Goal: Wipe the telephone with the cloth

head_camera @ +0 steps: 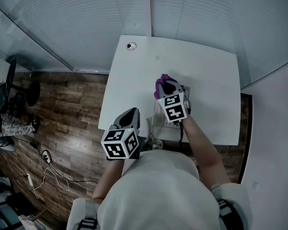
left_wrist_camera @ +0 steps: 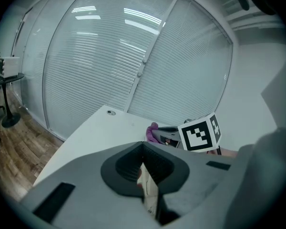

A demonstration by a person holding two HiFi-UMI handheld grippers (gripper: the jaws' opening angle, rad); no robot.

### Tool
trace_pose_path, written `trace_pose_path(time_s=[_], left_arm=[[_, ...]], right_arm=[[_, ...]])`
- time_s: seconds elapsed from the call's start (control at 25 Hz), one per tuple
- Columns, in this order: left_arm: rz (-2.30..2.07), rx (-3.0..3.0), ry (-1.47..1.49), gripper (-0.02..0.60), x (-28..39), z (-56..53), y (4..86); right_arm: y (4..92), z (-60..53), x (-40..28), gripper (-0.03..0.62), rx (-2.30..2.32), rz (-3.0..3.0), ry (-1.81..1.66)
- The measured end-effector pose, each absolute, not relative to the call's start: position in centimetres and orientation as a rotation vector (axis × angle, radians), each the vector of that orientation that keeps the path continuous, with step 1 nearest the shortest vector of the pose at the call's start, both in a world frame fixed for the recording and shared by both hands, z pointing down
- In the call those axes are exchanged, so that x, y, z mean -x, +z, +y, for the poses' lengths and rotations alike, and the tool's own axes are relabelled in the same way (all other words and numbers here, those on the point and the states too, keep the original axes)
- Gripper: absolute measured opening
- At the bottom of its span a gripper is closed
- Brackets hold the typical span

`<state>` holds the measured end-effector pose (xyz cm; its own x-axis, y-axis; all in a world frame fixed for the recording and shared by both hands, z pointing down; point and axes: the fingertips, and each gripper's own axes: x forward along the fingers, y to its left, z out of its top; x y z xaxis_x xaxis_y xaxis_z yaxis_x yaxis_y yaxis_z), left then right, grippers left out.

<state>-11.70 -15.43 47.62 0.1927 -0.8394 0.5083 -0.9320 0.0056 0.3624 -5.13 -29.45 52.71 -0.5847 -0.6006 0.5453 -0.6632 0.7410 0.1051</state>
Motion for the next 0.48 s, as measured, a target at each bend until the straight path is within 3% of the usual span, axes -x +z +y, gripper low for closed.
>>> trace_pose_path(time_s=[0.48], left_arm=[[-1.668, -1.826, 0.167, 0.009, 11.2, -14.9, 47.4]], right_arm=[[52.4, -28.0, 5.0, 0.044, -0.911, -2.383, 0.112]])
